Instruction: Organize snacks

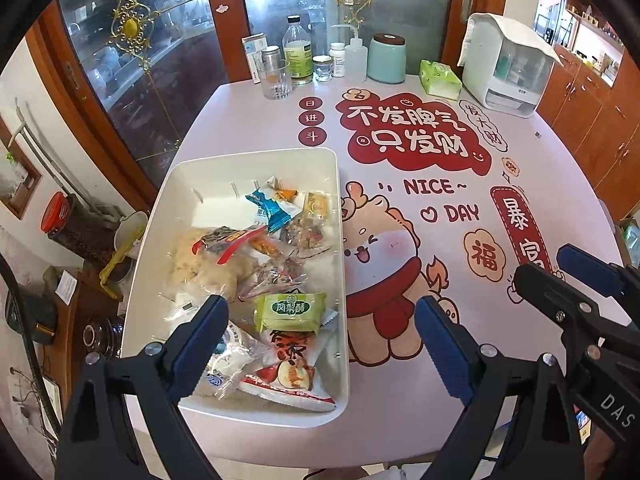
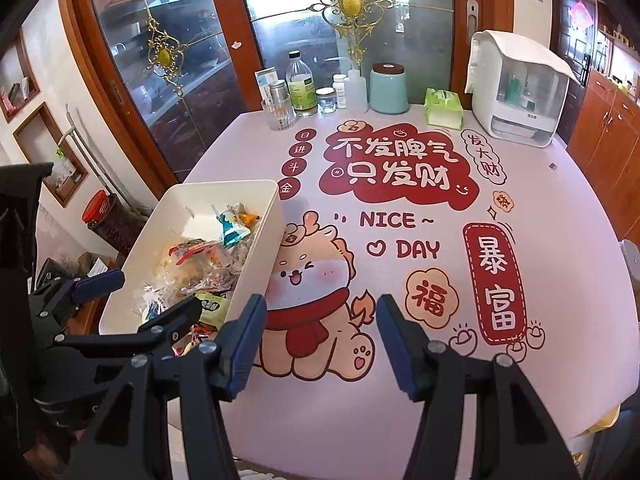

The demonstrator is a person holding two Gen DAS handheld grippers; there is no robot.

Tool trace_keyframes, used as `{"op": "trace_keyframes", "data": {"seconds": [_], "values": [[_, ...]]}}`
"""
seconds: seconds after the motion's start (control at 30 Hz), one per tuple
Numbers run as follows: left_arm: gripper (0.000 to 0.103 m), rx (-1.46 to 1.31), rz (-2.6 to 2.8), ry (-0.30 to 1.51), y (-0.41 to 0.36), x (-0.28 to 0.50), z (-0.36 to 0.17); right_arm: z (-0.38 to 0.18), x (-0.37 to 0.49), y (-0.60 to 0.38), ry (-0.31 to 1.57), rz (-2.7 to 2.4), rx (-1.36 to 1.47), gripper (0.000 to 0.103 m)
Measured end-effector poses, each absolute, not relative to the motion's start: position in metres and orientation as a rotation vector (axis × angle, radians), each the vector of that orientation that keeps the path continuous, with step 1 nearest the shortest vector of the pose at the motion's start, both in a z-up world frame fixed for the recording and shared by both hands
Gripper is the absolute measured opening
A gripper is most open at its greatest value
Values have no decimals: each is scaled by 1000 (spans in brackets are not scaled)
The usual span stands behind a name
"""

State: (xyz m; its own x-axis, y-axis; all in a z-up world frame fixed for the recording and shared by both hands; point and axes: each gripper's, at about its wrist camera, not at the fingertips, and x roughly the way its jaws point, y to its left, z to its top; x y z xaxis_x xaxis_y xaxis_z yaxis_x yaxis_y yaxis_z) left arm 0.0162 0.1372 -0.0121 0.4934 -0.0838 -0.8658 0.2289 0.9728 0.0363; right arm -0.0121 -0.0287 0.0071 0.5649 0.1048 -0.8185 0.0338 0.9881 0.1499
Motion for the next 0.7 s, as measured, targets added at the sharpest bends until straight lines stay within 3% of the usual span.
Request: {"op": "trace_keyframes", "data": {"seconds": [0.7], "values": [[94,151,-191,1041,159,20,-16,0,-9,-9,982,36,174,58]]}}
